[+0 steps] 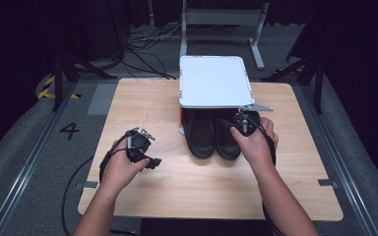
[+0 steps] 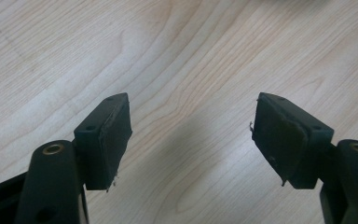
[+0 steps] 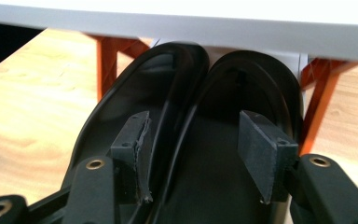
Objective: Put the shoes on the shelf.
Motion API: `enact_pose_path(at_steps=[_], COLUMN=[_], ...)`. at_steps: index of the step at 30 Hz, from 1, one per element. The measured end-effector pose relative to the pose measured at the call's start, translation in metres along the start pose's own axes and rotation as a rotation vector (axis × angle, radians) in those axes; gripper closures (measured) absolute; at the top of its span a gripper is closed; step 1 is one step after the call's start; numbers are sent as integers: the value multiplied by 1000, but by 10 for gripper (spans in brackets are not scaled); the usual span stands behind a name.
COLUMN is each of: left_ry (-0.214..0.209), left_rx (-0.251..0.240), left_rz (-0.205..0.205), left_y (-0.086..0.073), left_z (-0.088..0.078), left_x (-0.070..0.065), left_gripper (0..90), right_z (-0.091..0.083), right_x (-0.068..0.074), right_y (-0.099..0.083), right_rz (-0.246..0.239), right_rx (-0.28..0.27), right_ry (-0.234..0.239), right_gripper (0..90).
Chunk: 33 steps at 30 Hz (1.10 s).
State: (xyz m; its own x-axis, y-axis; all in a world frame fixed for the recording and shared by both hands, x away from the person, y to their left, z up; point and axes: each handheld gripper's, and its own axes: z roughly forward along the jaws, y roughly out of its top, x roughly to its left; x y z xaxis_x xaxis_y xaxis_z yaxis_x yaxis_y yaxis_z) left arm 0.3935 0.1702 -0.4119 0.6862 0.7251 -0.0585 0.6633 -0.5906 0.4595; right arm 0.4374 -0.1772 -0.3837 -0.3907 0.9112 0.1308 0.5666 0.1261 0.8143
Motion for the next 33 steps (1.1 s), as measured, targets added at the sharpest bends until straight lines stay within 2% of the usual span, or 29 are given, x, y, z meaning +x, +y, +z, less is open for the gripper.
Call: enact_pose_path(at_steps=[4, 7, 8, 10, 14, 16, 20, 25, 28, 31, 33], left_ry=[-5, -20, -19, -19, -38, -67, -92, -119, -136, -149, -147], left_rx=[-4, -4, 0, 0, 0, 10, 22, 28, 39, 37, 50], left_rz=[30, 49, 68, 74, 92, 106, 135, 156, 162, 145, 133], left_y=[7, 12, 15, 17, 22, 26, 32, 38, 45, 50, 59], left_z=[1, 2, 2, 1, 1, 3, 12, 24, 37, 43, 54], left_x=[-8, -15, -19, -23, -35, -41, -54, -66, -73, -74, -80], left_gripper=[290, 310, 314, 314, 347, 398, 475, 620, 711, 762, 781], right_z=[-13, -30, -32, -36, -50, -53, -60, -60, -56, -55, -50], right_x=[-2, -5, -6, -7, -13, -17, -24, -30, -33, -32, -28], right_y=[-7, -20, -22, -25, -38, -44, -56, -69, -76, -78, -79], right_rz=[-12, -44, -44, -48, -51, -54, -70, -93, -99, -114, -117], right_rx=[16, 52, 58, 64, 113, 144, 193, 256, 304, 321, 353], right_ry=[21, 27, 29, 30, 45, 52, 48, 65, 77, 72, 95], right_gripper=[452, 452, 452, 453, 456, 459, 485, 563, 650, 697, 760])
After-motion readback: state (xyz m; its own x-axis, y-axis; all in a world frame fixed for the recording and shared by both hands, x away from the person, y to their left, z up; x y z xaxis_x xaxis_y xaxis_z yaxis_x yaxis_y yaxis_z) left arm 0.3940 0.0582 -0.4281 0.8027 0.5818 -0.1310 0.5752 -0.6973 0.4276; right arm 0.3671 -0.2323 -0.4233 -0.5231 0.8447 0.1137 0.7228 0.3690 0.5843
